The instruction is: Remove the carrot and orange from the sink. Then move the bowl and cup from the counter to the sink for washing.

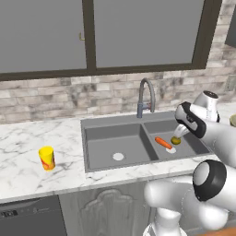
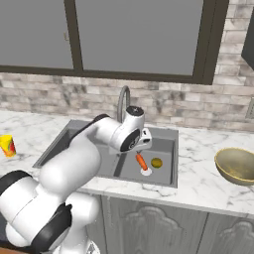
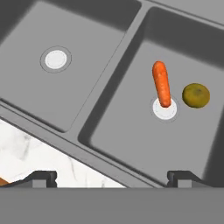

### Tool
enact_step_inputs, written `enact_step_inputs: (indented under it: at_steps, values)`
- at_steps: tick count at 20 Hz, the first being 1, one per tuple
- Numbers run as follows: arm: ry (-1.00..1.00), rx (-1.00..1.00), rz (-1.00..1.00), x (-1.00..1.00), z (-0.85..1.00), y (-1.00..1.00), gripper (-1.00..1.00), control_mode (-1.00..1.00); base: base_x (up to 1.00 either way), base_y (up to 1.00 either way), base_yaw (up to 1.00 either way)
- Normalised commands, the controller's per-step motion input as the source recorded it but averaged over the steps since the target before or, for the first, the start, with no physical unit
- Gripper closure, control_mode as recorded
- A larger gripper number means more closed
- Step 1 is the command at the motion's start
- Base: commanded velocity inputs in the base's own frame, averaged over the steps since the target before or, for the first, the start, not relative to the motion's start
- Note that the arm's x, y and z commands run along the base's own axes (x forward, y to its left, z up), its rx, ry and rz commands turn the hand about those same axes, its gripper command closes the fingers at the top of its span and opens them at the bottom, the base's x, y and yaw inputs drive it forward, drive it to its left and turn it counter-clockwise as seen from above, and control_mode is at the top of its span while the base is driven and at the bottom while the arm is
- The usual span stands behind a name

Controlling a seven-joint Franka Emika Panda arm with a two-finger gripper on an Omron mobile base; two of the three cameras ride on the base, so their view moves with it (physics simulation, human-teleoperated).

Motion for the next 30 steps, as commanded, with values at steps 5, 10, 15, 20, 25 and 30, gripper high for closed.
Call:
enact_step_inputs:
  at_steps: [5, 10, 15, 20, 25, 30]
  values:
    - [0.0, 0.0, 0.0, 0.22, -0.26, 0.0, -1.0, -1.0, 0.0, 0.0, 0.0]
    - [0.0, 0.0, 0.0, 0.22, -0.25, -0.04, -1.0, -1.0, 0.0, 0.0, 0.0]
    - [0.0, 0.0, 0.0, 0.17, -0.24, -0.06, -1.0, -1.0, 0.0, 0.0, 0.0]
    - [0.08, 0.02, 0.0, 0.19, -0.22, -0.02, -1.0, -1.0, 0.0, 0.0, 0.0]
    - [0.05, 0.02, 0.0, 0.21, -0.21, -0.01, -1.0, -1.0, 0.0, 0.0, 0.0]
    - [0.06, 0.0, 0.0, 0.23, -0.19, -0.08, -1.0, -1.0, 0.0, 0.0, 0.0]
